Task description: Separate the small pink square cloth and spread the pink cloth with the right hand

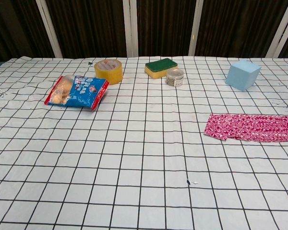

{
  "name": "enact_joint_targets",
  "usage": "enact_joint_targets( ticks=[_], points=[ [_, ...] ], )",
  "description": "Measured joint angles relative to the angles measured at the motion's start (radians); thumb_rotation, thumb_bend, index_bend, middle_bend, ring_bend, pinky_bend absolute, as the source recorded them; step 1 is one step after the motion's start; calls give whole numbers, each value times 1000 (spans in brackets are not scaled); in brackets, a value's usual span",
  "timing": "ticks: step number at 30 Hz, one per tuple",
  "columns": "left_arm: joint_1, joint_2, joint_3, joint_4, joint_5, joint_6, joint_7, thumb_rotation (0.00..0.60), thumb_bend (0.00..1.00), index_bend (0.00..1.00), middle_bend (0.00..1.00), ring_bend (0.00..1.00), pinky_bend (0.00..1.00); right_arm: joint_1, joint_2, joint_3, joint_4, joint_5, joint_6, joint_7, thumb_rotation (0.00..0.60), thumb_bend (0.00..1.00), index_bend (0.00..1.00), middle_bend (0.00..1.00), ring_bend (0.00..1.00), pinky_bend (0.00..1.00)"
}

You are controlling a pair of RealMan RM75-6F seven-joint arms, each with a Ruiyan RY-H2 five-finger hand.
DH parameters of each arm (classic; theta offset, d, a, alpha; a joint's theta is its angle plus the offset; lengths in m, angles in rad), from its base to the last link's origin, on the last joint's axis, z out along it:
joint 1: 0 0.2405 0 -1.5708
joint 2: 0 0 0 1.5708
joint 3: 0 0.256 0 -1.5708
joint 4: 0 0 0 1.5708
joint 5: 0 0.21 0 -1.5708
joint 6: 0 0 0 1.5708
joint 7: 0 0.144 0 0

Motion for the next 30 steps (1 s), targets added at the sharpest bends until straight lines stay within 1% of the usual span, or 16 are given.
enact_joint_targets(
  ticks=[8,13,20,23,26,28,30],
  points=[
    [-1,-2,2,0,14,3,3,600,258,150,0,0,101,0,-2,-3,5,5,-6,-5,600,610,0,77,115,120],
    [4,-6,2,6,33,24,1,600,258,150,0,0,101,1,-3,-1,6,2,-3,-6,600,610,0,77,115,120],
    [-2,-12,-4,18,24,13,-6,600,258,149,0,0,101,5,-8,-4,8,-1,-13,-19,600,610,0,77,114,120],
    [-1,-12,1,12,28,14,4,600,258,149,0,0,101,5,-15,-5,5,-2,-12,-33,600,610,3,84,139,120],
    [1,-12,6,4,30,12,13,600,258,149,0,0,101,3,-29,-2,-5,3,-3,-57,600,610,52,176,232,156],
    [1,-12,6,1,27,10,15,600,258,149,0,0,101,2,-45,1,-15,5,4,-81,600,610,84,262,308,225],
    [0,-11,5,-1,23,6,17,600,258,149,0,0,101,3,-64,2,-22,0,7,-106,600,610,102,335,369,271]
  ],
)
